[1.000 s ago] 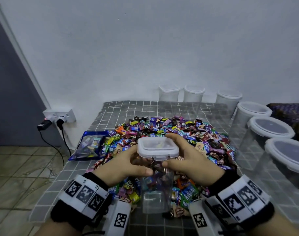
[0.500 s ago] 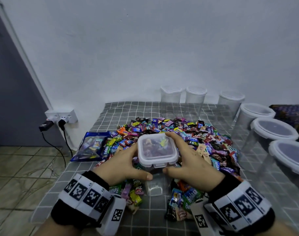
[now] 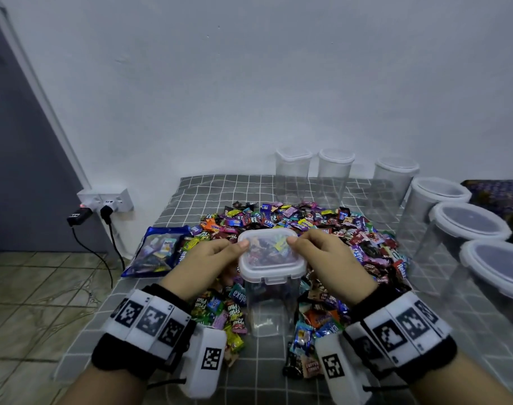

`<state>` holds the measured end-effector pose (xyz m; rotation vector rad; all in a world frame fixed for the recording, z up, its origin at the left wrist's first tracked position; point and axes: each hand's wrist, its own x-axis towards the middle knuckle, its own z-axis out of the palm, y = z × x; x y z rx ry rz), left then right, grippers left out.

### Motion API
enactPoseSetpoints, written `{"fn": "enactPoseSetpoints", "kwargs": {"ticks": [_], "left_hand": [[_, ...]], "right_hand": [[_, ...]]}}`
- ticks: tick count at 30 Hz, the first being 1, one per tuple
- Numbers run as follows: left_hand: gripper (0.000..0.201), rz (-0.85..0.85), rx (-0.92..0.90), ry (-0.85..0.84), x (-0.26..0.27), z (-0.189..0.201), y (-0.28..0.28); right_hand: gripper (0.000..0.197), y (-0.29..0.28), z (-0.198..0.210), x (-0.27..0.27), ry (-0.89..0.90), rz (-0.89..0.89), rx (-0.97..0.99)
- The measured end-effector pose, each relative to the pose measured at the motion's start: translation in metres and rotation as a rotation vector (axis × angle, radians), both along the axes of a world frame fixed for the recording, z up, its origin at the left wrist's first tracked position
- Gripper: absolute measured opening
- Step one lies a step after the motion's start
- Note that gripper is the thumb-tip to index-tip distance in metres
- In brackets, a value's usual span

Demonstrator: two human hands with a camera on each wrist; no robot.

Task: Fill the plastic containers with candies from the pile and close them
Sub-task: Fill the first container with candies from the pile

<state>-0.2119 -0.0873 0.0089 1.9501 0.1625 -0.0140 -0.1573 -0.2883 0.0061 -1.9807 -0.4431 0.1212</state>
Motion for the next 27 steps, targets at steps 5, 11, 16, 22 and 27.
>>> {"fn": "enactPoseSetpoints", "kwargs": {"ticks": [5,11,16,22,27], "left_hand": [[0.026,-0.020,-0.160,0.018,0.008,-0.003,-0.001],[0.030,-0.076,-0.239,0.041,0.009,-0.006,0.001],[0.042,-0.086,-0.264,0.047,0.011,-0.009,0.004],[0.024,-0.020,-0.274,-0.018,0.015,-0.005,-0.001],[0.030,-0.048,-0.185,-0.024,0.018,0.003,-0.001]], "right_hand": [[0.028,0.001,0.000,0.006,0.161,0.020,0.115],[0.024,0.002,0.004,0.005,0.312,0.088,0.154],[0.026,0.001,0.006,0.006,0.355,0.110,0.176],[0.029,-0.002,0.009,0.008,0.145,0.029,0.126],[0.035,0.006,0.011,0.004,0.010,0.067,0.004]]}}
